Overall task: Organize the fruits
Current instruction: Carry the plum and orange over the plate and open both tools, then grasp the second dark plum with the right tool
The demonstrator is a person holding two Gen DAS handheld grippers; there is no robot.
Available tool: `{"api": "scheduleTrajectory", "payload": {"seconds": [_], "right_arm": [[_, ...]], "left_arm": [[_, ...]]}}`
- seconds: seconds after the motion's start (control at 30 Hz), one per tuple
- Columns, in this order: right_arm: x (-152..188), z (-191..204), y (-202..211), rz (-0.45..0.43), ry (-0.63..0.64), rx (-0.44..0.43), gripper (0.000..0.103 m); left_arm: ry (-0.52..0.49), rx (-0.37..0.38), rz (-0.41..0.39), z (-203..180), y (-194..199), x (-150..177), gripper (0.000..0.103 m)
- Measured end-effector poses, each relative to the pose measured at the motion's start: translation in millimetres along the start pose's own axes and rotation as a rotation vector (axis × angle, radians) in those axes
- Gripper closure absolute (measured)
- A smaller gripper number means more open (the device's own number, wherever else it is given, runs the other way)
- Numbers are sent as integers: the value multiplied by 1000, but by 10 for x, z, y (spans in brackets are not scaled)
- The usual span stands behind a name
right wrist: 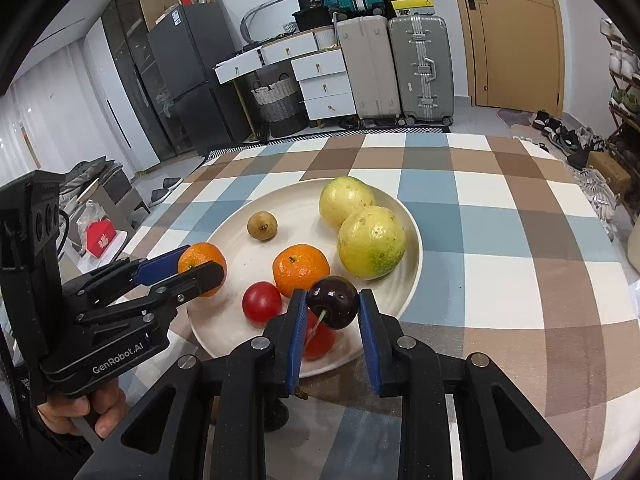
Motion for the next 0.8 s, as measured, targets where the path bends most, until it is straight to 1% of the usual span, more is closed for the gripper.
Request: {"api": "scheduleTrajectory", "payload": {"seconds": [0.27,0.33,0.4,0.47,0.53,0.57,0.6,0.63,0.67,0.7,0.73,0.77,0.8], "right_arm": [[3,-16,-145,10,-20,23,77],[4,-14,-142,8,-21,35,75],[2,-4,-118,-6,-19,47,72],[2,9,-71,-18,-19,50,66],[5,19,-17,-27,-13,61,63],[13,23,11,-30,-9,70,57],[23,32,43,-32,-6,79,51],[43,32,80,-36,-5,94,48],[56,33,108,-36,-4,102,42],[78,32,138,-34,-2,107,33],[96,36,165,-34,-1,109,27],[118,34,192,-34,0,111,18],[139,31,217,-34,0,114,13]], "left_arm": [[15,-4,15,31,-62,26,66],[16,-1,16,29,-70,25,66],[19,10,18,32,-68,29,66],[21,12,5,44,-35,30,66],[20,9,-14,55,21,23,64],[19,10,-14,62,41,20,63],[21,12,-11,71,58,21,56],[26,14,-11,84,80,25,47],[29,14,-14,94,113,27,44],[31,12,-22,107,148,32,36],[34,7,-32,120,189,37,28],[35,3,-39,128,230,41,24],[40,0,-51,142,275,46,19]]}}
Point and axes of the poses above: each gripper's, at about its wrist camera, not at the fingertips, and y roughly against the way its jaws point, z to its left, x to its underside, the point moved 1 cm from there along -y, roughly the way its jaws point, and after that the axes turned 11 degrees about -x, right-handed, at the moved point
